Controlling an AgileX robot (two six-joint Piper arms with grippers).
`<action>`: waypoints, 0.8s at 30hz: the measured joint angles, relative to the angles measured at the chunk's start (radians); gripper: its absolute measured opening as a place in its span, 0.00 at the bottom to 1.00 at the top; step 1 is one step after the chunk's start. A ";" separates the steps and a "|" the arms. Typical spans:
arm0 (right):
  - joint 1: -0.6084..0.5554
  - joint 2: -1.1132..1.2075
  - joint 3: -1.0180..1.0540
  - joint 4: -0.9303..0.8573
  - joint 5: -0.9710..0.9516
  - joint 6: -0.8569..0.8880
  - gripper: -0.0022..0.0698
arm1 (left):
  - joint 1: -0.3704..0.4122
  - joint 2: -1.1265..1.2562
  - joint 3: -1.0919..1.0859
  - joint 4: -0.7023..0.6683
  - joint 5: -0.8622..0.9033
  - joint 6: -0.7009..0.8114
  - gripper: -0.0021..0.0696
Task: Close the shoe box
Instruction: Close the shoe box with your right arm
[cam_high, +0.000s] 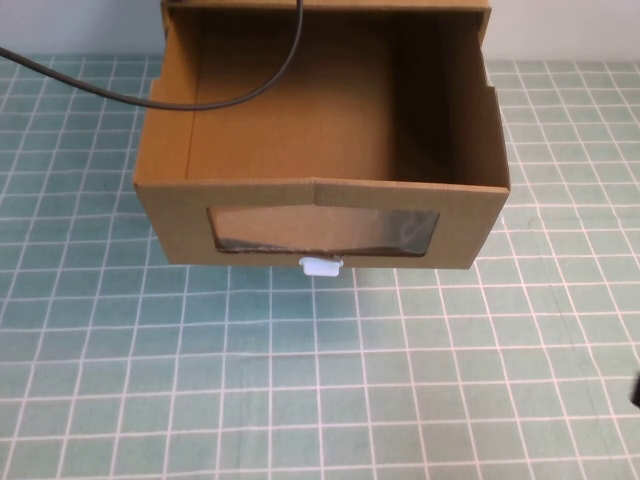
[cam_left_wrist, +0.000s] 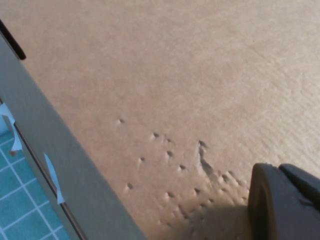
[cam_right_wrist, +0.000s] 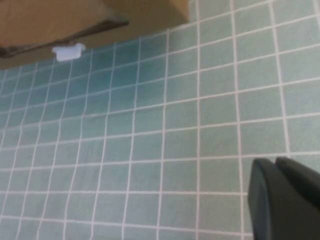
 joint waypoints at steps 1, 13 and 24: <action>0.000 0.048 -0.032 0.013 0.020 -0.034 0.01 | 0.000 0.000 0.000 0.000 0.000 0.000 0.02; 0.260 0.519 -0.402 0.030 0.049 -0.207 0.01 | 0.000 0.000 0.000 0.001 0.000 -0.005 0.02; 0.651 0.660 -0.510 -0.169 -0.324 0.001 0.01 | -0.002 0.000 0.000 0.002 0.000 -0.005 0.02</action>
